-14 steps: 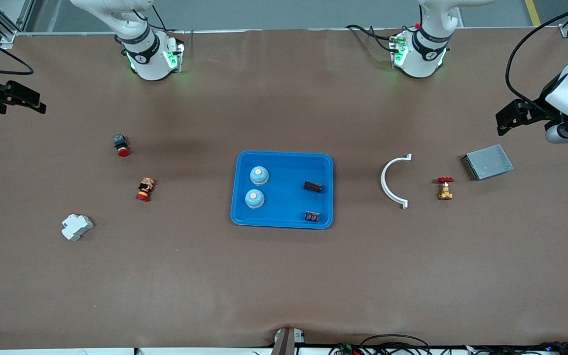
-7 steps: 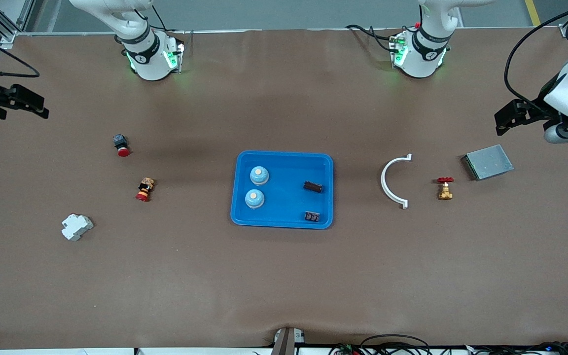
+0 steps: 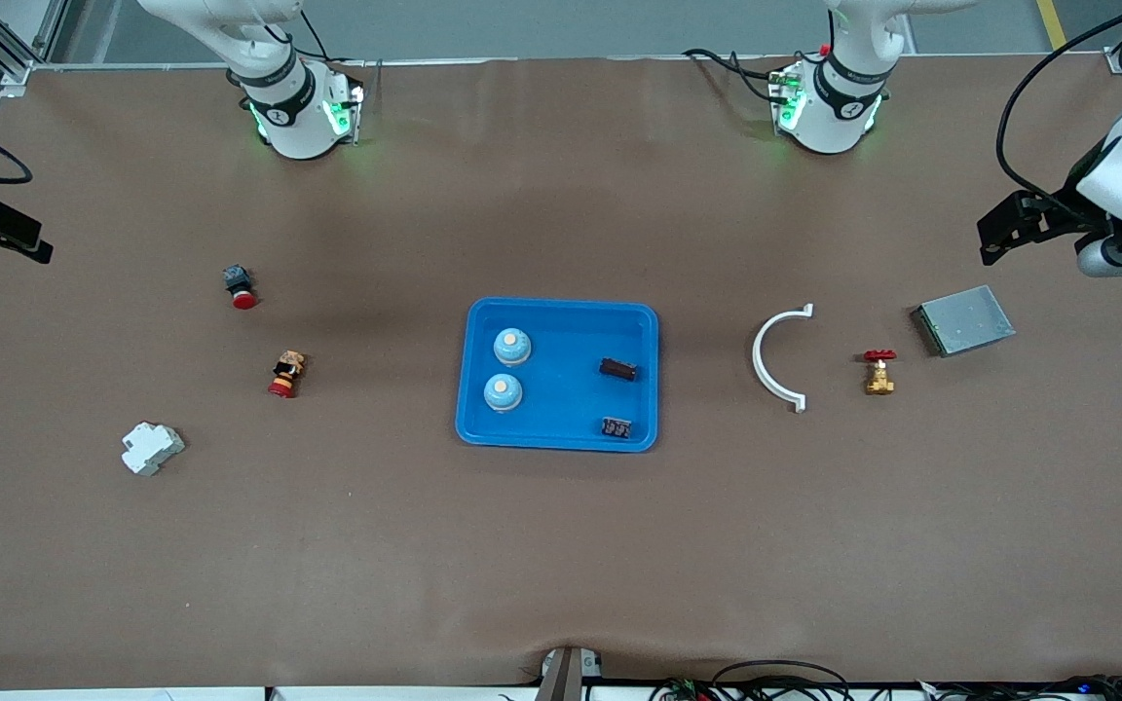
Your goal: Place electrolytic capacitor and blue bell in tray
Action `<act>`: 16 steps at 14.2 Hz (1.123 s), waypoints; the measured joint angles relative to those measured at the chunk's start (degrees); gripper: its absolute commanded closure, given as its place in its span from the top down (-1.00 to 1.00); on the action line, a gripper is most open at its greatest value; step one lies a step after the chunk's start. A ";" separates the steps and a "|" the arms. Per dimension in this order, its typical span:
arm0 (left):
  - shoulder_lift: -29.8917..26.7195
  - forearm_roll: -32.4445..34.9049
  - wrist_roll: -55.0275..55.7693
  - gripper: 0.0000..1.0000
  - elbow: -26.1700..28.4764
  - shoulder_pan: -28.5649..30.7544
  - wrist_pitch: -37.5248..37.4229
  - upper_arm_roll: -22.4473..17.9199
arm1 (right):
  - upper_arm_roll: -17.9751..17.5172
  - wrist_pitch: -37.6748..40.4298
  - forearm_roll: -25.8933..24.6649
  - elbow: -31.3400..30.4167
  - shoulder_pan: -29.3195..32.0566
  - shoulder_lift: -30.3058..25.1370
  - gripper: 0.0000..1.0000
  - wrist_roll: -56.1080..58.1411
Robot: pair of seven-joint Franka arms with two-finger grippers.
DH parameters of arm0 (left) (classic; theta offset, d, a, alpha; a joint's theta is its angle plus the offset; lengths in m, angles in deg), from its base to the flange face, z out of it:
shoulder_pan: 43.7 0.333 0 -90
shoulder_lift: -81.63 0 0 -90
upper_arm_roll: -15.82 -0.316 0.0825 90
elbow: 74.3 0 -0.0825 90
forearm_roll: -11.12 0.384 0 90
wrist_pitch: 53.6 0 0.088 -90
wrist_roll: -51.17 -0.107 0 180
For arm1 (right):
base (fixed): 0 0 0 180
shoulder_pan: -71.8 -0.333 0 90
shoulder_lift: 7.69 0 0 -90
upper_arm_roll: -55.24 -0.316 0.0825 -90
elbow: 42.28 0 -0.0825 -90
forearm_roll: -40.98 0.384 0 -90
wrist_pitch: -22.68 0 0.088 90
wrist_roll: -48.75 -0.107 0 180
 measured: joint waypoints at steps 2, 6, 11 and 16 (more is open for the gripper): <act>-0.02 0.00 0.00 1.00 0.00 0.01 0.00 -0.09 | -0.01 0.00 0.02 -0.02 0.03 0.00 1.00 -0.52; -0.06 0.00 -0.04 1.00 -0.28 0.02 0.00 -0.19 | -0.06 -0.04 0.05 -0.07 0.03 0.00 1.00 -0.77; -0.07 0.00 -1.93 1.00 -0.39 0.01 -0.01 -0.18 | -0.06 0.09 0.22 -0.03 0.09 -0.03 1.00 -0.98; -0.07 -0.01 -1.98 1.00 -0.74 -0.11 -0.01 0.39 | 0.04 0.17 0.22 -0.02 0.55 -0.04 1.00 -1.04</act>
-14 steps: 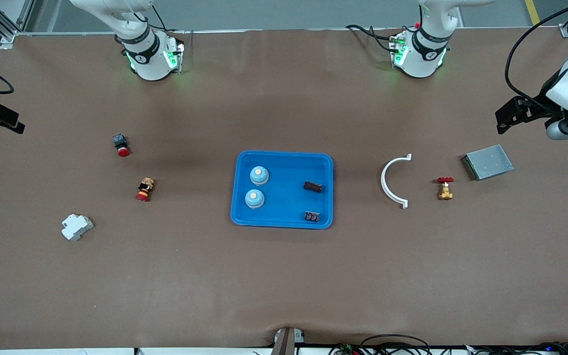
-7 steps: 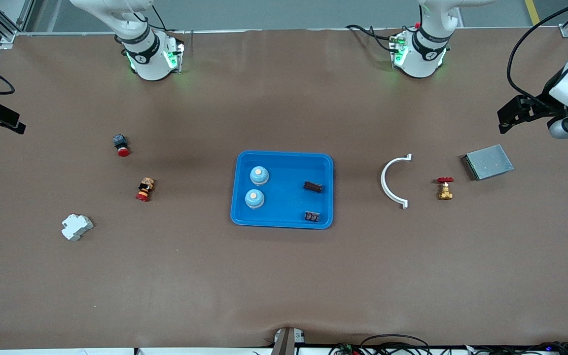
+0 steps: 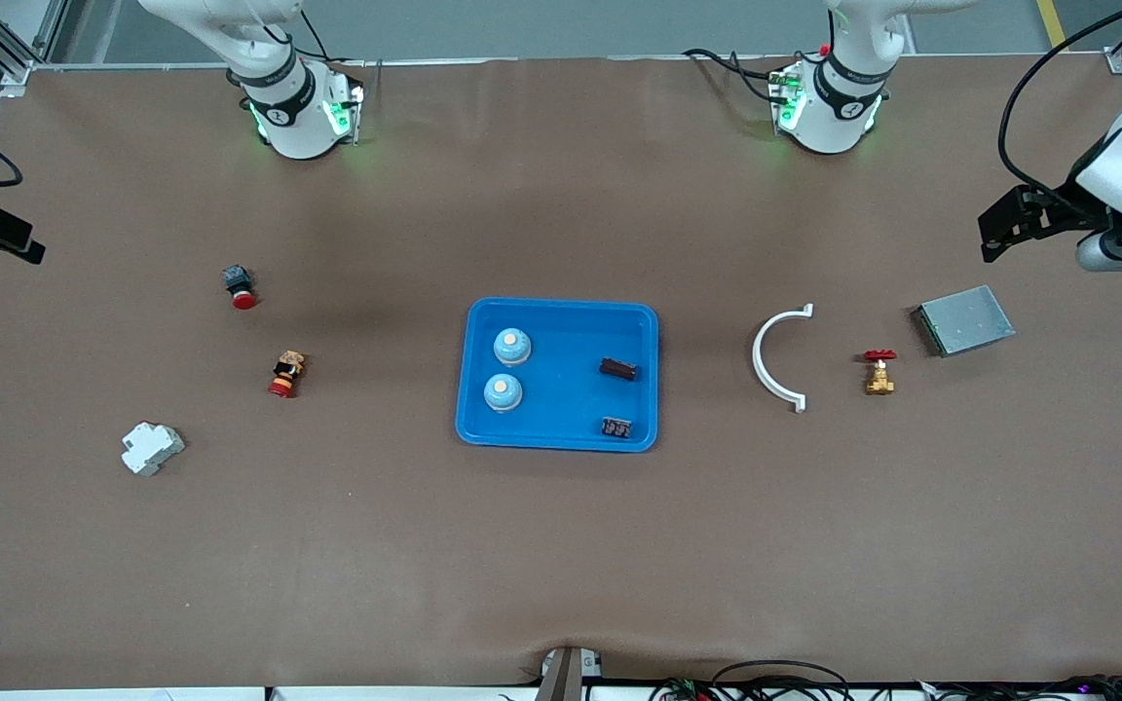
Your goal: Place electrolytic capacitor and blue bell in tray
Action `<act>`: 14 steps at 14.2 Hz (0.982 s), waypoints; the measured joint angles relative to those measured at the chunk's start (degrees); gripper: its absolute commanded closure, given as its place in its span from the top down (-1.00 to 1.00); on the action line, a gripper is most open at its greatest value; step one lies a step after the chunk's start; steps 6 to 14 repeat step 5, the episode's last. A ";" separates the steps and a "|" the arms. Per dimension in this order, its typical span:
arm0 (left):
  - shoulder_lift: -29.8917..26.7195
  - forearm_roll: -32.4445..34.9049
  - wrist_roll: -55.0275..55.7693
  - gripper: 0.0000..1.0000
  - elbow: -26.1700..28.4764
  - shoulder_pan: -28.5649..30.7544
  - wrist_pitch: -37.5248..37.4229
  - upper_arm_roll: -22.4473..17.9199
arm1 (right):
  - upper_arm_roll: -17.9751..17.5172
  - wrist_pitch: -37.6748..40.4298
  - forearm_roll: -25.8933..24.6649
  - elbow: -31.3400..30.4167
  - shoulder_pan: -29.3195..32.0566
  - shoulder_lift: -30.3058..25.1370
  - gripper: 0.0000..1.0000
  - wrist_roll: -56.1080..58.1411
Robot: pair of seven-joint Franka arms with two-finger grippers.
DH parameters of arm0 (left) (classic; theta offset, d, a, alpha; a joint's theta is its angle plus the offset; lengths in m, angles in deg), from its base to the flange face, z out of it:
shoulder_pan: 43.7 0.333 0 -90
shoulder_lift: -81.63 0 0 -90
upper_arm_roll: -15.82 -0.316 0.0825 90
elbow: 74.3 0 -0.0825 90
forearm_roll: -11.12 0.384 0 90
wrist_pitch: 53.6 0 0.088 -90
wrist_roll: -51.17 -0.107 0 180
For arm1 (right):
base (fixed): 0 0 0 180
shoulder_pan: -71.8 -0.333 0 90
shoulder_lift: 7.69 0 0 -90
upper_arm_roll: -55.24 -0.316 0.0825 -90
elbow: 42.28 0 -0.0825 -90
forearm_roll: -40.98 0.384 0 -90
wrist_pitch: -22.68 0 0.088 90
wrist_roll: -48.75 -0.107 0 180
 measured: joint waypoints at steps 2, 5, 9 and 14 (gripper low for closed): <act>0.00 -0.09 -0.06 1.00 -0.47 -0.01 0.00 0.04 | 0.00 0.00 0.06 0.01 0.00 0.00 1.00 0.00; 0.00 -0.89 -0.13 1.00 -0.76 -0.04 0.00 0.07 | -0.10 0.00 0.35 0.01 0.00 0.00 1.00 0.00; 0.00 -0.89 -0.13 1.00 -0.76 -0.04 0.00 0.07 | -0.10 0.00 0.35 0.01 0.00 0.00 1.00 0.00; 0.00 -0.89 -0.13 1.00 -0.76 -0.04 0.00 0.07 | -0.10 0.00 0.35 0.01 0.00 0.00 1.00 0.00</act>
